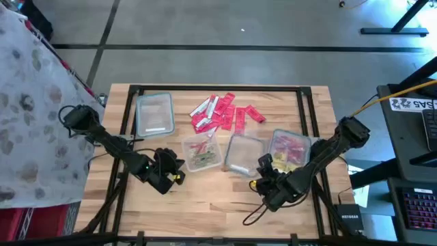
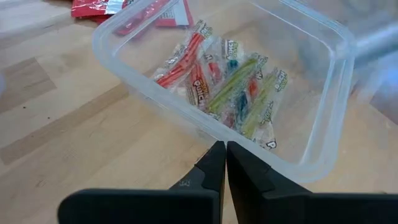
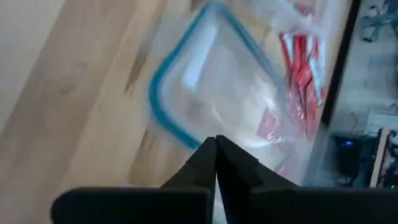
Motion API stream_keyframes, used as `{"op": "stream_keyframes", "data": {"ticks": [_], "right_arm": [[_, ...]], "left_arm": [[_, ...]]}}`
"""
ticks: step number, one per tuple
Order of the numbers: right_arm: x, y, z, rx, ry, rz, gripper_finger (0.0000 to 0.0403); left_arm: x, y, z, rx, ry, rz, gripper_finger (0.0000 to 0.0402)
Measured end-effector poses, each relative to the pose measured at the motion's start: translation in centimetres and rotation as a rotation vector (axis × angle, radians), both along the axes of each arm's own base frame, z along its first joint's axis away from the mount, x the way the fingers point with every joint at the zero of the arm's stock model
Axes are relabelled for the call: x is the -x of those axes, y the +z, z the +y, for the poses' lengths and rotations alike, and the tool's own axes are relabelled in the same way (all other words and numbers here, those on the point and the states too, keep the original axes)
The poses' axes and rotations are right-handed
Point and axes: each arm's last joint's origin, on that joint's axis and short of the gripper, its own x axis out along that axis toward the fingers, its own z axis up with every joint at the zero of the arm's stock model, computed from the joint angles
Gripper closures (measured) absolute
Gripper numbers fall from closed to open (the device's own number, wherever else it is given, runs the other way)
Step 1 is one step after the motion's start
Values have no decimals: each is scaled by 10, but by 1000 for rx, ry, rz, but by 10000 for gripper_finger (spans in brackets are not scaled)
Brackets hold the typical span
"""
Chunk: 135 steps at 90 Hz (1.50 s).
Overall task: Sort candy
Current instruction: Close the square transparent bin
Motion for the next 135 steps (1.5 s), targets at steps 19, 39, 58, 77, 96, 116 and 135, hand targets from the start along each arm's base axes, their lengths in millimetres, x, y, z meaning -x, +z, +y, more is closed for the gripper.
{"op": "stream_keyframes", "data": {"ticks": [19,39,58,77,96,116,135], "right_arm": [[-4,3,4,-34,36,2,401],[-16,4,13,-238,80,-14,360],[-39,3,-15,-366,-34,-2,237],[-39,-22,-47,-366,6,157,144],[-39,-44,-65,-334,-49,90,131],[-45,-50,-86,-397,-131,96,152],[-50,-68,-87,-457,-101,195,157]], "left_arm": [[0,0,0,0,0,-1,402],[0,0,0,2,0,-3,402],[-2,1,-1,0,-5,-21,402],[-3,2,-2,-14,-27,-24,402],[-3,2,-2,-27,-18,-32,402],[-3,3,-2,-31,-16,-35,402],[-3,3,-2,-31,-18,-35,402]]}}
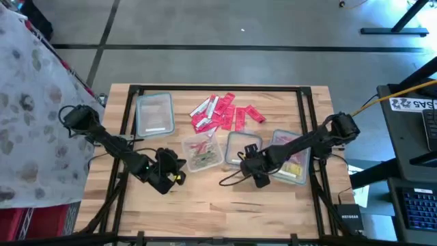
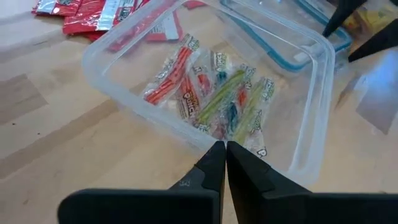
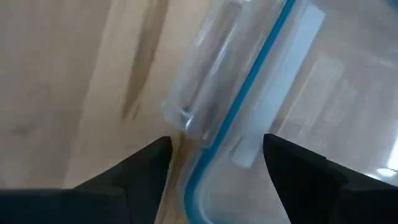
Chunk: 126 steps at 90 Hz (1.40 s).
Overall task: Sort candy
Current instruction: Close the square transparent bin
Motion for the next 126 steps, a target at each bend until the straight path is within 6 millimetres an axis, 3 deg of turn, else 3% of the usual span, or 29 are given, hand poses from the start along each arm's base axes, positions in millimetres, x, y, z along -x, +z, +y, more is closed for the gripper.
{"op": "stream_keyframes", "data": {"ticks": [25,62,87,99,114,126], "right_arm": [[-4,-7,0,32,-41,-15,176],[-11,-11,-3,11,-102,-64,388],[13,6,7,51,-107,-7,397],[23,29,11,69,-126,-48,399],[24,52,13,76,-131,-142,402],[21,65,14,80,-134,-197,402]], "left_arm": [[0,0,-1,0,-3,0,402],[-1,0,-2,4,-6,-15,402],[-3,2,-3,3,-19,-28,402],[-3,5,-4,-3,-23,-30,402],[-11,44,-8,-59,-119,-77,402],[-5,75,-5,-89,-155,-51,402]]}}
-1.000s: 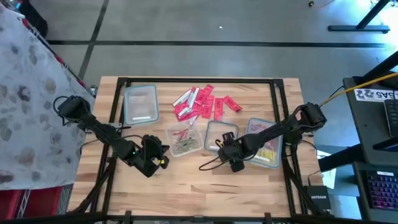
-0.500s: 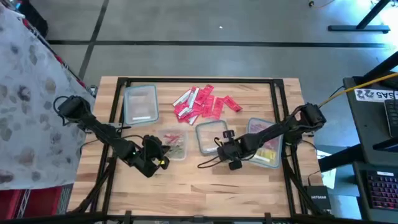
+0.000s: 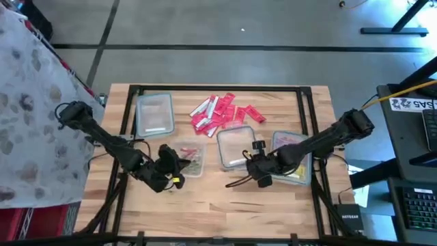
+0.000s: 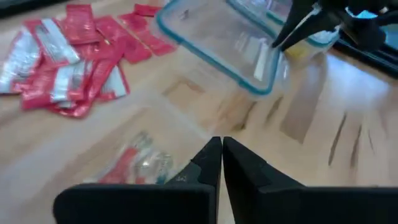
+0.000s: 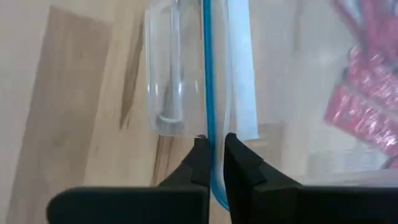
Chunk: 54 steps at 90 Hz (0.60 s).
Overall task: Sort candy
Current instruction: Close the square transparent bin
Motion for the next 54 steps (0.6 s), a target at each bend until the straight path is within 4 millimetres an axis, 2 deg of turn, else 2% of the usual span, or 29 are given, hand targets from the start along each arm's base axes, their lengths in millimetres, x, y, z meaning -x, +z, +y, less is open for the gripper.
{"op": "stream_keyframes", "data": {"ticks": [12,25,35,54], "right_arm": [[-6,11,2,-4,11,-48,397],[-14,19,5,-17,40,-113,398],[-16,23,7,-17,59,-136,399],[-19,8,11,-118,157,-183,399]], "left_arm": [[20,22,12,90,49,195,402],[46,33,27,246,232,470,402],[57,26,30,328,321,620,402],[56,-9,20,465,271,660,402]]}}
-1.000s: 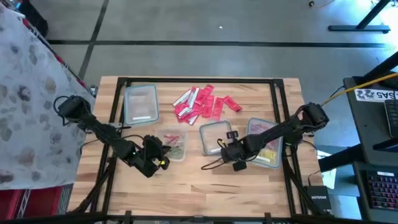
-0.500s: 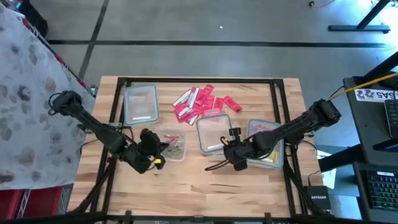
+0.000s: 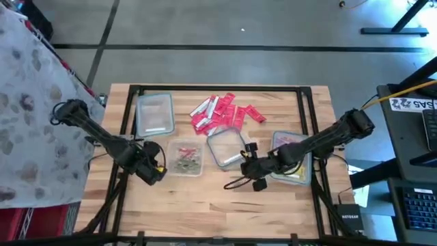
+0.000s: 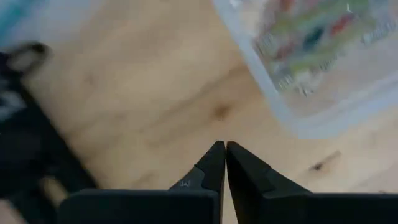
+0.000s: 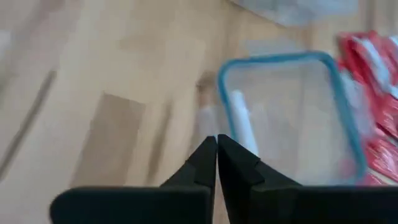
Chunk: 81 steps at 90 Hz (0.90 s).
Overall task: Sort candy
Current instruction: Close the square transparent bin
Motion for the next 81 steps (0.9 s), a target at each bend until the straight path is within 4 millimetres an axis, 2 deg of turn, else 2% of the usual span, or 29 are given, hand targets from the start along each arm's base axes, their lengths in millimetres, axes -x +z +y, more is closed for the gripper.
{"op": "stream_keyframes", "data": {"ticks": [10,24,35,45,55,64,73,81], "right_arm": [[-7,-16,4,-34,74,-39,365],[-26,-39,5,-6,63,-91,262],[-45,-60,-8,3,12,-116,191],[-58,-75,-27,-26,-34,-115,162],[-65,-93,-39,-64,-72,-89,162],[-69,-103,-43,-63,-109,-88,182],[-71,-114,-44,-75,-125,-64,232],[-72,-120,-43,-83,-133,-56,297]], "left_arm": [[2,-19,-4,4,0,31,402],[8,-41,-3,-33,3,81,402],[6,-56,-2,-45,-21,34,402],[0,-66,-5,-27,-53,-83,402],[-7,-72,-9,-30,-77,-191,402],[-14,-73,-12,-41,-87,-288,402],[-19,-74,-14,-53,-111,-347,402],[-23,-75,-17,-56,-125,-368,402]]}}
